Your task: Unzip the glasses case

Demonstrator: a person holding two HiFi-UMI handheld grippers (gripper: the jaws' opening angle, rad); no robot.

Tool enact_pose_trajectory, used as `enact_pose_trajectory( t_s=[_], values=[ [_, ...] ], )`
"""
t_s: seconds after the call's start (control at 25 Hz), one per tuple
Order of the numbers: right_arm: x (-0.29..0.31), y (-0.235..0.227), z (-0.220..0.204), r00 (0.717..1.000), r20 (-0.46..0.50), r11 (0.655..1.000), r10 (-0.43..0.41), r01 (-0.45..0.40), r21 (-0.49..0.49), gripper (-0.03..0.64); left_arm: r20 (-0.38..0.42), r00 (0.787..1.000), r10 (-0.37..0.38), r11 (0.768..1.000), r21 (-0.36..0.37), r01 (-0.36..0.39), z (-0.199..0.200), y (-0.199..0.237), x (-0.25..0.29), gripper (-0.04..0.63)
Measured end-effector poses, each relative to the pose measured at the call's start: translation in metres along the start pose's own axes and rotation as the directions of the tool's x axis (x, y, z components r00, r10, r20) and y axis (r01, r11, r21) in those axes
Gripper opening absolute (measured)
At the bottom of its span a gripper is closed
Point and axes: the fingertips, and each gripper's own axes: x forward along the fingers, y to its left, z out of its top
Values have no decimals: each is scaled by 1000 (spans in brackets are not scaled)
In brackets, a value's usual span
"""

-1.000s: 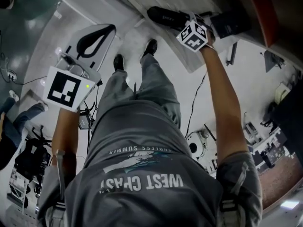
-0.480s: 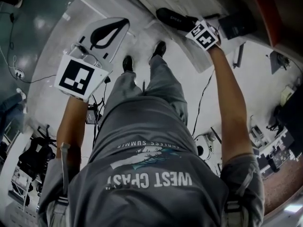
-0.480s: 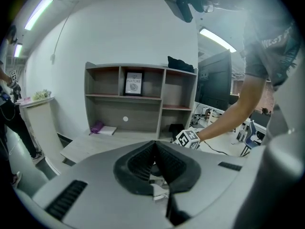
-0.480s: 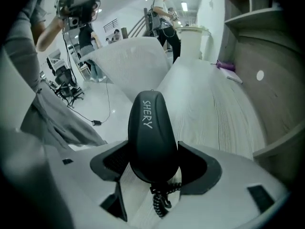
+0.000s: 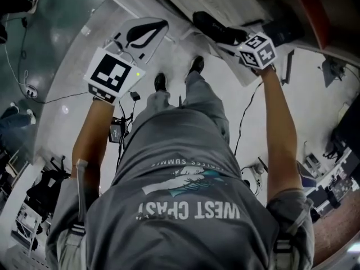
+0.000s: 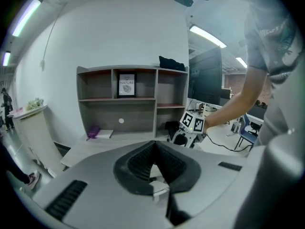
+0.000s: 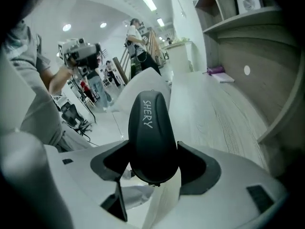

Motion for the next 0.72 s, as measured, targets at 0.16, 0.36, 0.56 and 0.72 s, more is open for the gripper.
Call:
enact_pose_trajectory(
  t_s=[0.16, 0.36, 0.56, 0.72],
  values=[
    [-36, 42, 23, 995, 86, 998, 59, -62, 29, 314, 9, 1000, -29, 999, 38, 28, 11, -9, -5, -2],
    [-75, 90, 35, 982, 146, 991, 118, -126, 42, 314, 19, 997, -80, 991, 105, 78, 24, -29, -13, 0],
    [-104, 125, 47, 968, 200, 985, 154, -166, 46, 314, 25, 990, -139, 977, 165, 133, 36, -41, -22, 7],
    [-119, 145, 54, 956, 231, 979, 182, -198, 50, 314, 60, 976, -212, 965, 173, 199, 45, -51, -25, 66]
  ],
)
